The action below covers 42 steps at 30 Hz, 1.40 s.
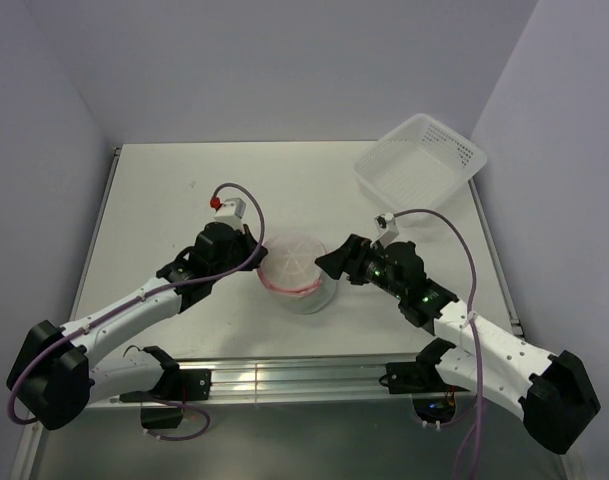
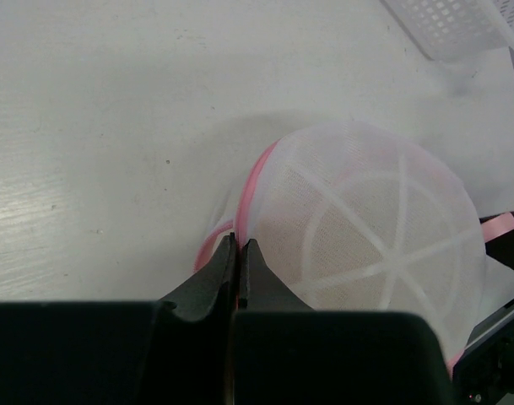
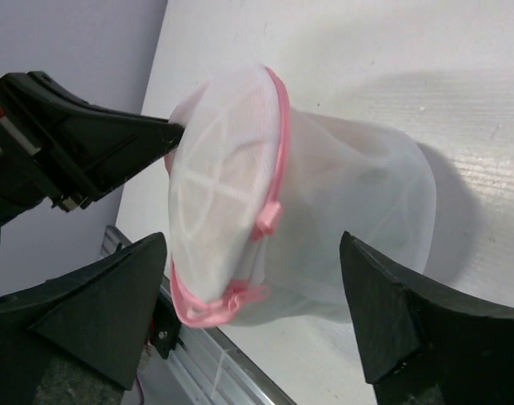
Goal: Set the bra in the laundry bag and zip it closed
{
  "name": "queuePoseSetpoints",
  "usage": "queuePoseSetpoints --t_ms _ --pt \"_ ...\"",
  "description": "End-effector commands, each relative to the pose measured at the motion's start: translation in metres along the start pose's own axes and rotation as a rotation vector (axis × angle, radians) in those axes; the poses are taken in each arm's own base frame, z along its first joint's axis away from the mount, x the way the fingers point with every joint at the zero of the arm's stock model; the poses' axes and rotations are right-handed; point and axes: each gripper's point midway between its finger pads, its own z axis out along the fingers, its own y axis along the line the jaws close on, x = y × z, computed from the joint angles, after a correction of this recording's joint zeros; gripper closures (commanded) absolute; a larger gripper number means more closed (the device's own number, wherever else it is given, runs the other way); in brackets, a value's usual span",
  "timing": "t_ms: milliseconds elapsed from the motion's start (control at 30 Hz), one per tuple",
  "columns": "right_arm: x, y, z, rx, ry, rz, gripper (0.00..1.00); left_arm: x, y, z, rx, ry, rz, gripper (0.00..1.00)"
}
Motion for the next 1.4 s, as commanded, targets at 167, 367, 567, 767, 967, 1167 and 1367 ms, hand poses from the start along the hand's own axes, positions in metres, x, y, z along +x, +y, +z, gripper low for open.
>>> queuePoseSetpoints --t_ms 167,367,567,767,967,1167,1367 --pt "-0.009 0.009 0.017 -0.014 0.051 -0.017 0.38 -0.023 -0.02 0.007 0.07 -0.054 0.043 1.0" --pt "0.002 0.006 0.01 -0.039 0.061 0.025 0.68 -0.028 -0.013 0.013 0.025 -0.068 0.054 1.0" --pt "0.012 0.002 0.003 -0.056 0.046 0.095 0.88 -0.038 -0.014 0.01 -0.032 -0.108 0.079 0.56" --pt "0.008 0.004 0.0 -0.062 0.009 0.12 0.97 -0.047 -0.067 -0.052 0.015 -0.205 0.094 0.31" --pt "0.01 0.005 0.0 -0.06 0.006 0.13 0.99 0.012 -0.127 -0.097 0.16 -0.119 0.032 0.65" --pt "0.01 0.006 0.001 -0.058 0.005 0.13 1.0 0.096 -0.177 -0.091 0.251 0.004 0.002 0.85" --pt "0.012 0.005 -0.001 -0.052 0.008 0.131 1.0 0.108 -0.183 -0.055 0.218 -0.076 -0.093 0.78"
